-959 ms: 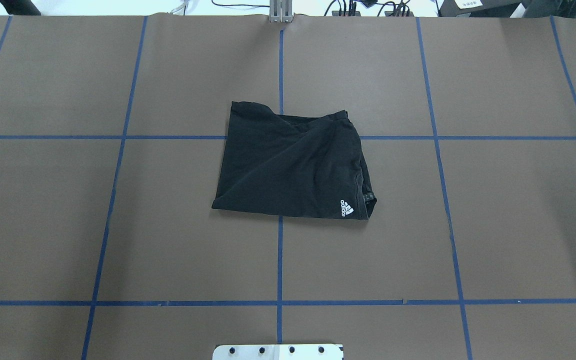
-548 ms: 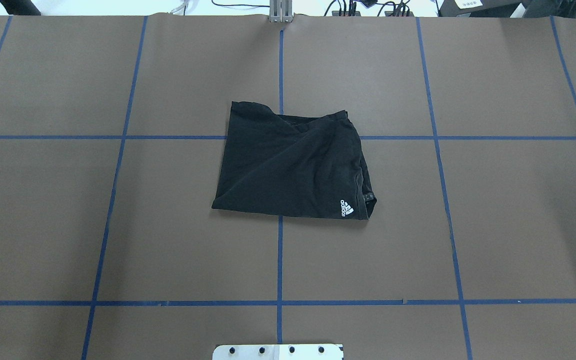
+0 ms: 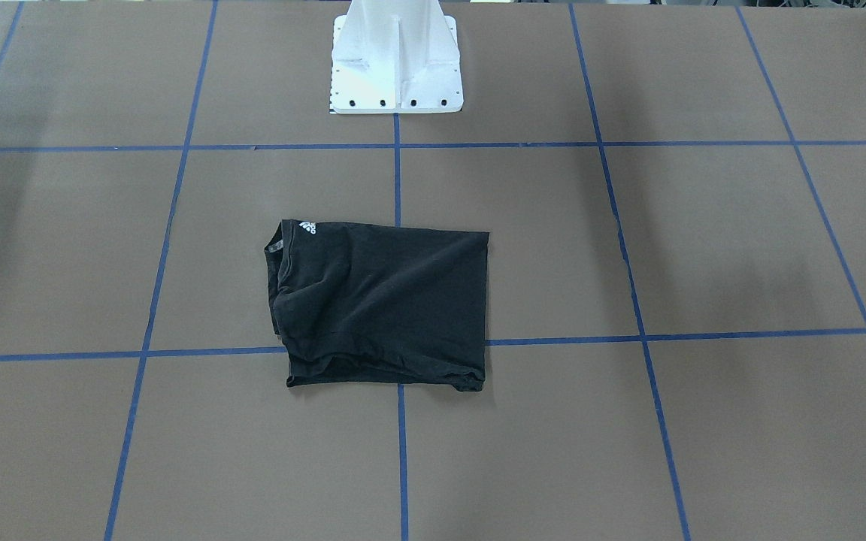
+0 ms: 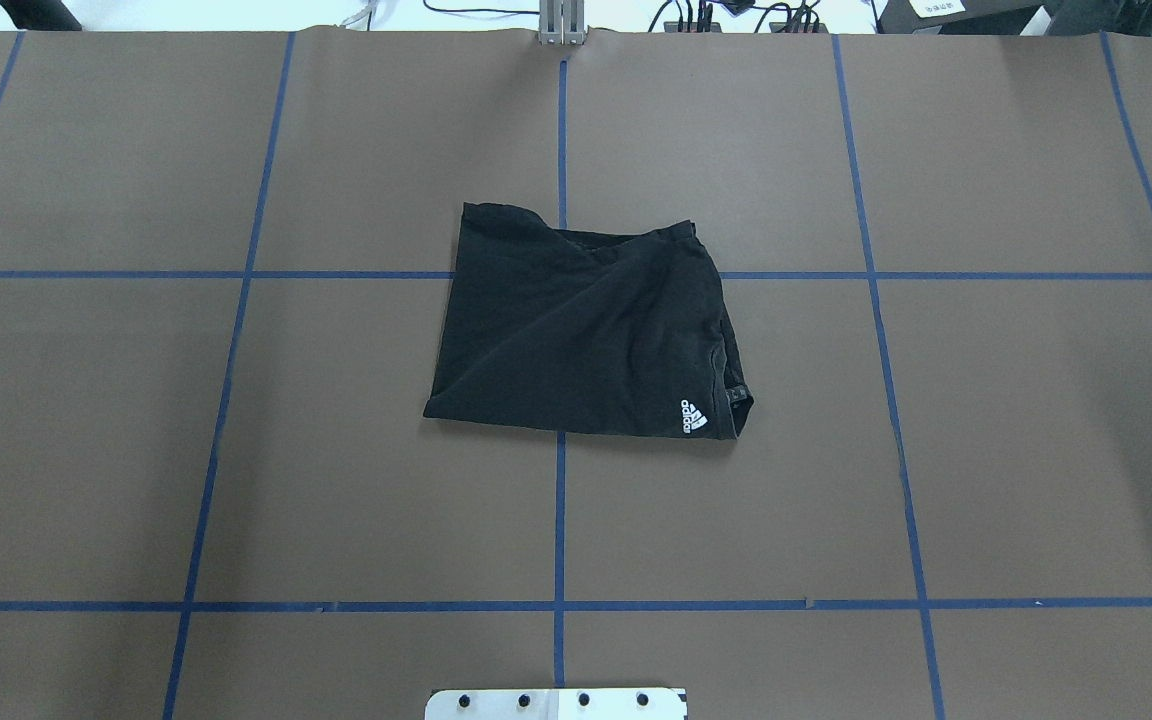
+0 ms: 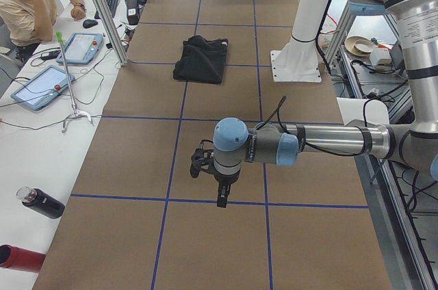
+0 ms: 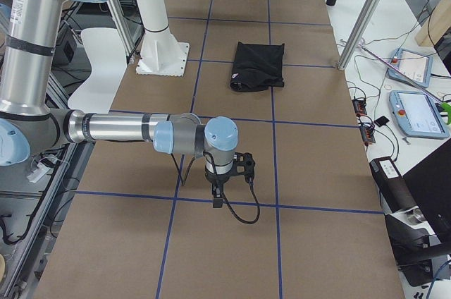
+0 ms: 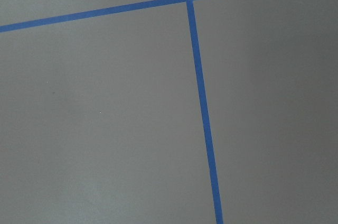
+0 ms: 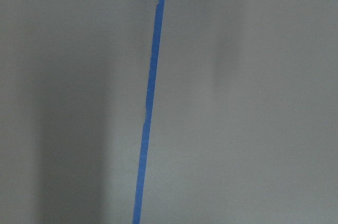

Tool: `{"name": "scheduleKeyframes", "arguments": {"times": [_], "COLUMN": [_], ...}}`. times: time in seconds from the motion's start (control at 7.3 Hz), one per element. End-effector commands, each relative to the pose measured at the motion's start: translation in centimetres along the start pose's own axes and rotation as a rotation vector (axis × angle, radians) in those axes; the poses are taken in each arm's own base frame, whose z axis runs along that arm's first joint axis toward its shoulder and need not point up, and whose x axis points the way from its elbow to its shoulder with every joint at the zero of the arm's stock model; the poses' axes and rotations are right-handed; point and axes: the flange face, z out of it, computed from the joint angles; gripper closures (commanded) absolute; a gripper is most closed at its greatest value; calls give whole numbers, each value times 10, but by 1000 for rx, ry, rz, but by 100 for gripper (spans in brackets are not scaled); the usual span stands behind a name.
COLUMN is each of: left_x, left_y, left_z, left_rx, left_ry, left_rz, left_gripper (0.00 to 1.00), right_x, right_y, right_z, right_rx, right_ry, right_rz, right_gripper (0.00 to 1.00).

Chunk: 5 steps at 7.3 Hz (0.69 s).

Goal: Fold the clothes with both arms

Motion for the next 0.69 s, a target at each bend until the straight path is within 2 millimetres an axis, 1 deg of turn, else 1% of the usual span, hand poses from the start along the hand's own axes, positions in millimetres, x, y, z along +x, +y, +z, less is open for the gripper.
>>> {"name": "scheduleKeyframes", "arguments": {"times": [0.0,0.14,0.55], "left_x": [1,2,3], "left_y": [0,-1,-1], "left_z": [-1,-2,-4], "left_rx": [3,6,10], "left_ry": [1,1,1], "left_rz": [3,5,9], "left_gripper": [0,0,0], "right_x": [0,0,2], "right_y": [-1,-2,0], "right_z": [0,-1,2], "right_rx": [6,34,32], "right_ry": [1,1,1], "right_rz": [-5,-27,-26], "right_gripper": [0,0,0]}}
